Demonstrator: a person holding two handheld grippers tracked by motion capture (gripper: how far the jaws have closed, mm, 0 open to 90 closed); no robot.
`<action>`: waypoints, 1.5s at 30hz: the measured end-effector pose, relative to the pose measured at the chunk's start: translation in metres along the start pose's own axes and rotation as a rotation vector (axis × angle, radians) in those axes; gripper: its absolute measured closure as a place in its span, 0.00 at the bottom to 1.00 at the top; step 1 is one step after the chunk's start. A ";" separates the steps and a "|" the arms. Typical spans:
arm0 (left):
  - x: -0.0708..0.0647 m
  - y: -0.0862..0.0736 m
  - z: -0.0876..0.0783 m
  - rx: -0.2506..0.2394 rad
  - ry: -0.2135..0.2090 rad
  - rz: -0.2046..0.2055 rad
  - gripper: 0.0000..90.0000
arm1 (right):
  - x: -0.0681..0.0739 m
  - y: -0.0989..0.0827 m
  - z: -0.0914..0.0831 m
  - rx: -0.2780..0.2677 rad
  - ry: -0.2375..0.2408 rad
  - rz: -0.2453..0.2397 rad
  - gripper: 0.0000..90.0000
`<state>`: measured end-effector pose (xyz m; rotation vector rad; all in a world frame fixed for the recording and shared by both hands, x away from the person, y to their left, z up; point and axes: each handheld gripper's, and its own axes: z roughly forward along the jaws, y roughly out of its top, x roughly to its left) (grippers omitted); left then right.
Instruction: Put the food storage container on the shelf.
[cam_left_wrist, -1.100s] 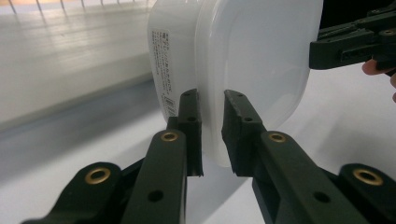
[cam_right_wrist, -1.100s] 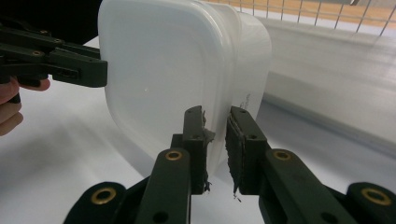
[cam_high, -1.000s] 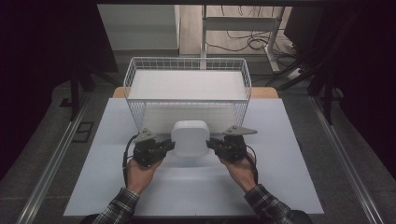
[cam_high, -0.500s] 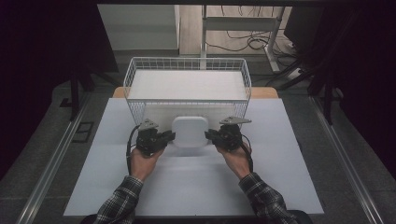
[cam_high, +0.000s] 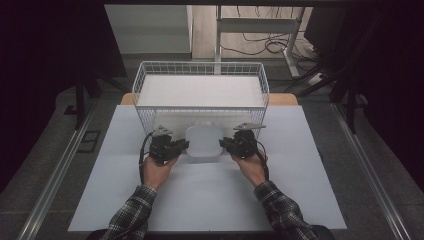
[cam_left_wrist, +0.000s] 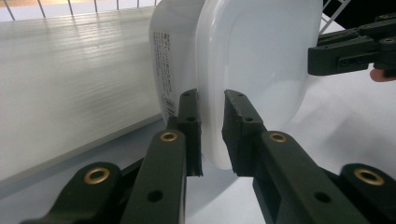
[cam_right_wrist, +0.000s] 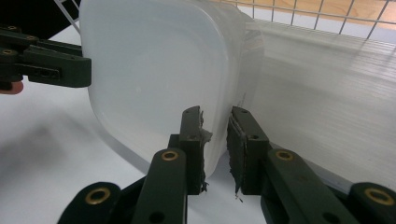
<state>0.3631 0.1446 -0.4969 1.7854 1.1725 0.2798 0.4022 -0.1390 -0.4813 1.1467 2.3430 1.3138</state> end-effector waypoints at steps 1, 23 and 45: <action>0.002 0.000 0.000 -0.002 -0.005 -0.005 0.86 | 0.000 0.000 0.000 0.000 0.000 0.000 0.84; 0.011 0.011 0.009 -0.063 0.042 0.055 0.83 | -0.005 0.017 0.014 -0.016 -0.024 -0.012 0.72; 0.011 0.021 0.002 -0.101 0.032 0.059 0.59 | -0.003 0.027 0.007 -0.088 -0.054 -0.093 0.94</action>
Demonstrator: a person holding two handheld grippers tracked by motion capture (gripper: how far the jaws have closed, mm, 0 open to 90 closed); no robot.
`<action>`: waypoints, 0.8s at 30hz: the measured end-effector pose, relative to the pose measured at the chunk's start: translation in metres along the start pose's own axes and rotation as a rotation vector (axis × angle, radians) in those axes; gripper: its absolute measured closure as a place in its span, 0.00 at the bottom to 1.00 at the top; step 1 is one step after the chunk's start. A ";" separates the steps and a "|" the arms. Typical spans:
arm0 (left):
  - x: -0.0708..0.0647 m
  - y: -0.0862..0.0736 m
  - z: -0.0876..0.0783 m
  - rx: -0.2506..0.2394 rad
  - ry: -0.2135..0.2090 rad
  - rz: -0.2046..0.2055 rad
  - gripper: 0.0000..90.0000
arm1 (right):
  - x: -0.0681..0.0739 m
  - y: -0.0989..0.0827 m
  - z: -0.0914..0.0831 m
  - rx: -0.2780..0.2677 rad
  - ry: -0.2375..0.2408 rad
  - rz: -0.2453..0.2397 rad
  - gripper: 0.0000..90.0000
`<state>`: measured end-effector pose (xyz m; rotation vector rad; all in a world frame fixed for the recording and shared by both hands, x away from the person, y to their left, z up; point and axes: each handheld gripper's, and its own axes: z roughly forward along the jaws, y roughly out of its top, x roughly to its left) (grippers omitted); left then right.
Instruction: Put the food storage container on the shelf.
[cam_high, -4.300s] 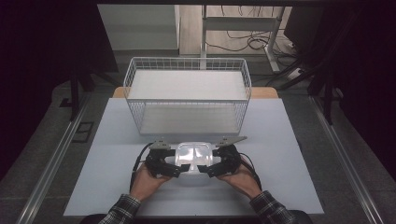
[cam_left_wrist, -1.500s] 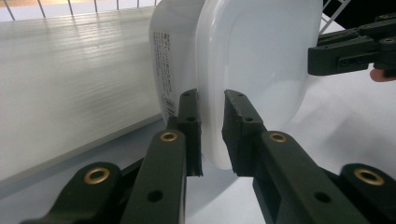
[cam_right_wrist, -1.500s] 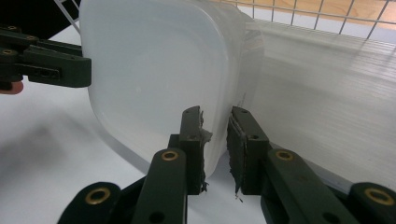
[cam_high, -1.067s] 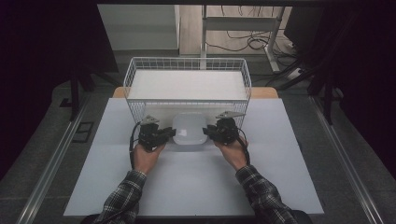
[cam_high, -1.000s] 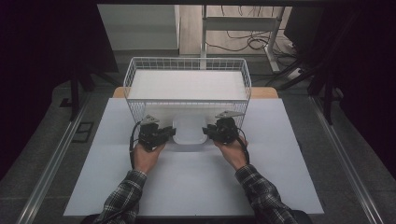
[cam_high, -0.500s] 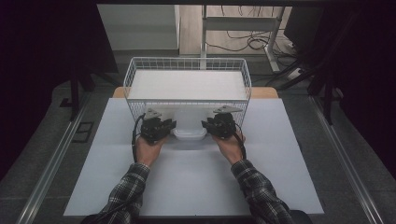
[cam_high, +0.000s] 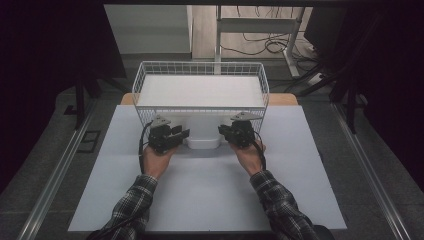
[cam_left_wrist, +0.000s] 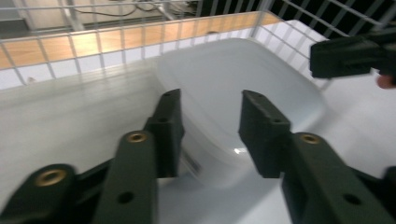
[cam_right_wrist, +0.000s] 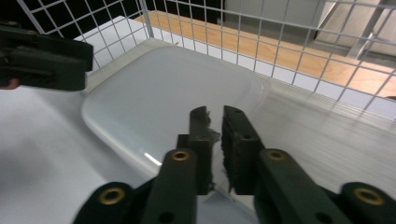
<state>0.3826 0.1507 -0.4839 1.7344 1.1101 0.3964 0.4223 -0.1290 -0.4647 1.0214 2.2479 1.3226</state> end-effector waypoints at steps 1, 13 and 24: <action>-0.002 -0.002 -0.003 -0.008 0.001 0.005 0.59 | 0.000 0.000 0.000 0.000 0.000 0.000 0.94; -0.023 -0.036 -0.040 -0.036 -0.049 0.118 0.09 | 0.020 -0.016 -0.028 0.015 0.106 -0.063 0.99; -0.038 -0.070 -0.073 -0.040 -0.019 0.162 0.04 | 0.035 -0.031 -0.018 0.061 0.155 -0.090 0.99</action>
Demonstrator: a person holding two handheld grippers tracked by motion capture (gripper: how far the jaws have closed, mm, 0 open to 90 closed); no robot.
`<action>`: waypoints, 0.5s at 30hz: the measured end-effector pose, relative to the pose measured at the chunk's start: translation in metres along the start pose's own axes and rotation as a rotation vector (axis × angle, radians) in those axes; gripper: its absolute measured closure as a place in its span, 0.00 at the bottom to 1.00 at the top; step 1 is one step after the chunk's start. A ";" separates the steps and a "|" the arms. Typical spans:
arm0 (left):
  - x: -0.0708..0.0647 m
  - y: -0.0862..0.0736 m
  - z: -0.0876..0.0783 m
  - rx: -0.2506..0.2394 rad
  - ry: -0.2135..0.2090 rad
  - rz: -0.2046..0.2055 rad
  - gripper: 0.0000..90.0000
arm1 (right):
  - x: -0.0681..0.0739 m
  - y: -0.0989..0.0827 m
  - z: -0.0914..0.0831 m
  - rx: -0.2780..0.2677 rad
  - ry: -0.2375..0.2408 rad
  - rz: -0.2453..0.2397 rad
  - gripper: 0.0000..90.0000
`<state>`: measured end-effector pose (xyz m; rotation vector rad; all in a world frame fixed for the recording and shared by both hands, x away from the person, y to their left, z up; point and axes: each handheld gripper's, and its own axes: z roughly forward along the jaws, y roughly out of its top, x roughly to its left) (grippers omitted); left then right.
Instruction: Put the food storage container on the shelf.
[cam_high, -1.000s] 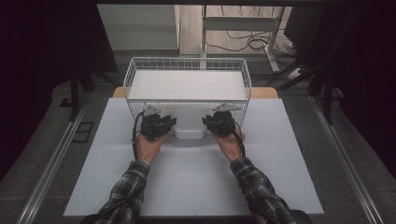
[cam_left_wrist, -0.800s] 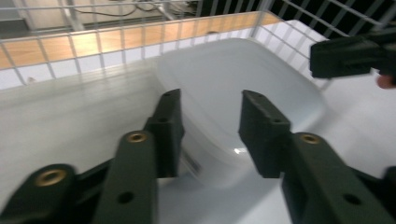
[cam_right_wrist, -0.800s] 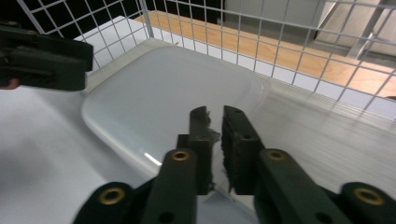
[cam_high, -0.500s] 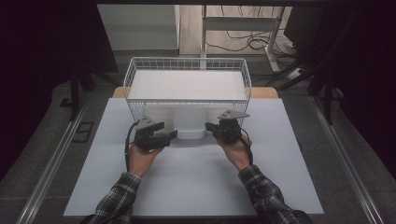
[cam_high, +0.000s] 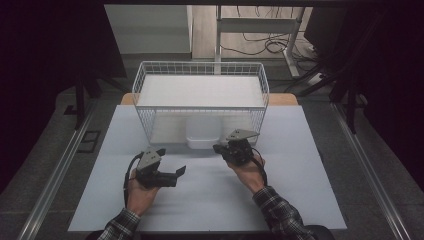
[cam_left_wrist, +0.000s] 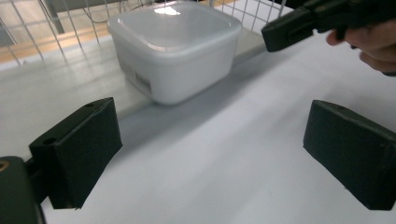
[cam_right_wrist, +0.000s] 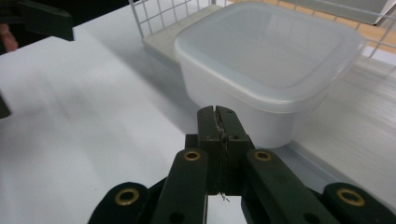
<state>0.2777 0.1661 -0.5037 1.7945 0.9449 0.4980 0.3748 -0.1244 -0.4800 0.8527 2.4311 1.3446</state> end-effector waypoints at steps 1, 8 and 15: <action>0.000 -0.003 -0.003 0.003 -0.005 -0.011 0.04 | 0.001 0.000 0.001 0.002 0.006 -0.002 0.99; -0.007 -0.021 -0.016 0.029 -0.003 -0.019 0.04 | 0.007 -0.001 0.008 0.013 0.029 -0.004 0.99; -0.014 -0.026 -0.023 0.039 0.009 0.017 0.03 | 0.010 0.000 0.019 0.027 0.036 -0.010 0.99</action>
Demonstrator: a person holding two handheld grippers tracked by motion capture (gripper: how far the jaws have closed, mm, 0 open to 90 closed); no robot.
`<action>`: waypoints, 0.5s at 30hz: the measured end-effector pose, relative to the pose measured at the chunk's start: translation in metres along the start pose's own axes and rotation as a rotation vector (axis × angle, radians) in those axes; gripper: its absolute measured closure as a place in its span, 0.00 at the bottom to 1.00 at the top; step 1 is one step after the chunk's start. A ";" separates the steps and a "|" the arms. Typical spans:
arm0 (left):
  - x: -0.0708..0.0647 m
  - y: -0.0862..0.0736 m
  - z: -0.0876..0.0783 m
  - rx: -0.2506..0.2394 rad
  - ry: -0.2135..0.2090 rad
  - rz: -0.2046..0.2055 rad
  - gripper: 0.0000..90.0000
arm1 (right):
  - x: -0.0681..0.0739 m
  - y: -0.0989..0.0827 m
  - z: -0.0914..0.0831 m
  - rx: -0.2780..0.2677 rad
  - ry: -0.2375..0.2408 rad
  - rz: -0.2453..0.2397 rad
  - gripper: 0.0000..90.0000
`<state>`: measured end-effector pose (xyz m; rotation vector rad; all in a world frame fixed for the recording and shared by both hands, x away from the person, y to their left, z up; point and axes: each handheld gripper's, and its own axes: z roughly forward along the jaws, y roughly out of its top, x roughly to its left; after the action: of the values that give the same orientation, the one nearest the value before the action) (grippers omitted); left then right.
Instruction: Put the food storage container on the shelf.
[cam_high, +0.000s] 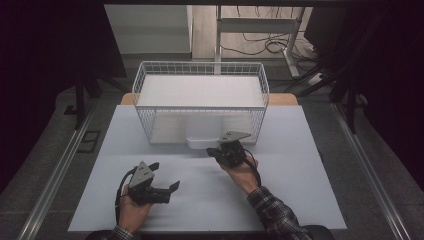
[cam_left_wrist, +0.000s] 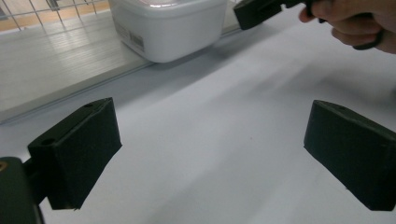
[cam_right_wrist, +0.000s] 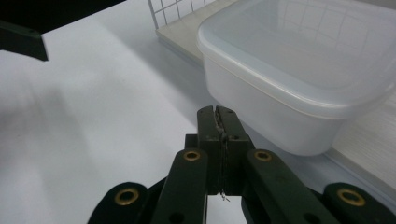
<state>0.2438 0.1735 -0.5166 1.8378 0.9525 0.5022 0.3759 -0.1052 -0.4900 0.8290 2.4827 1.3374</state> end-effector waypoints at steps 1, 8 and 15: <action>-0.001 -0.001 -0.001 0.000 0.000 0.002 0.03 | 0.000 0.000 0.002 0.003 0.000 0.001 0.99; 0.001 -0.005 -0.005 0.002 -0.003 -0.014 0.02 | 0.000 0.004 0.017 0.023 -0.006 -0.016 0.98; 0.001 -0.006 -0.007 -0.012 0.002 0.001 0.02 | -0.006 0.007 0.025 0.031 -0.017 0.002 0.98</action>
<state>0.2367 0.1794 -0.5190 1.8273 0.9476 0.5091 0.3944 -0.0880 -0.4987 0.8468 2.4960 1.2906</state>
